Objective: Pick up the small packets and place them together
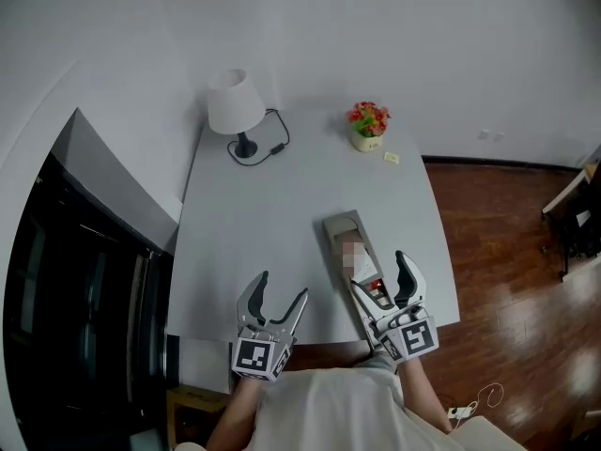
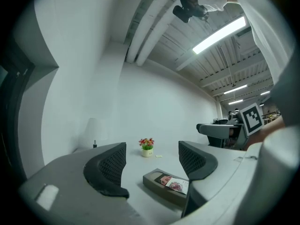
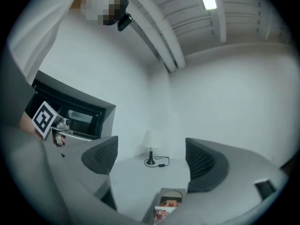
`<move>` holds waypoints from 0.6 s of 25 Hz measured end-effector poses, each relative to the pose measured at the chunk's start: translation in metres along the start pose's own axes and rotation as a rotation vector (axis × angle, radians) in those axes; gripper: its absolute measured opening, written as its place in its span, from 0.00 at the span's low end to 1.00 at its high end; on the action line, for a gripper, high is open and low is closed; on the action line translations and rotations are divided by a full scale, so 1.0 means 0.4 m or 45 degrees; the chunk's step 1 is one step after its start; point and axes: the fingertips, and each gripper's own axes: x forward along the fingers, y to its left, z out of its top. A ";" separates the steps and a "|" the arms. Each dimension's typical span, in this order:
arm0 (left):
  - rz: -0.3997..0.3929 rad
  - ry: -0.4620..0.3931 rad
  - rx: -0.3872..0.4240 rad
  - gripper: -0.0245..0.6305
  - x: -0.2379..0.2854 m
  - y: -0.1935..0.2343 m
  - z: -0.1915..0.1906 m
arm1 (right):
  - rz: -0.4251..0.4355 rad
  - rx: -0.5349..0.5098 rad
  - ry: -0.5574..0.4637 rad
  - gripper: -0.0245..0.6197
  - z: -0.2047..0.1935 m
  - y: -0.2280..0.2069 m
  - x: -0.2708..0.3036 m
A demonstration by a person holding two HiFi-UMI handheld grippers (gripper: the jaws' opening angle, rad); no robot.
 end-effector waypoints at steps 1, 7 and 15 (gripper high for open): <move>0.010 0.001 -0.009 0.55 -0.003 0.002 -0.004 | -0.020 0.015 0.014 0.74 -0.017 0.005 -0.014; 0.038 0.025 0.003 0.55 -0.010 0.010 -0.034 | -0.062 0.014 0.062 0.68 -0.046 -0.016 -0.046; 0.018 0.028 0.027 0.55 0.011 0.009 -0.031 | -0.049 -0.033 0.078 0.68 -0.036 -0.056 -0.028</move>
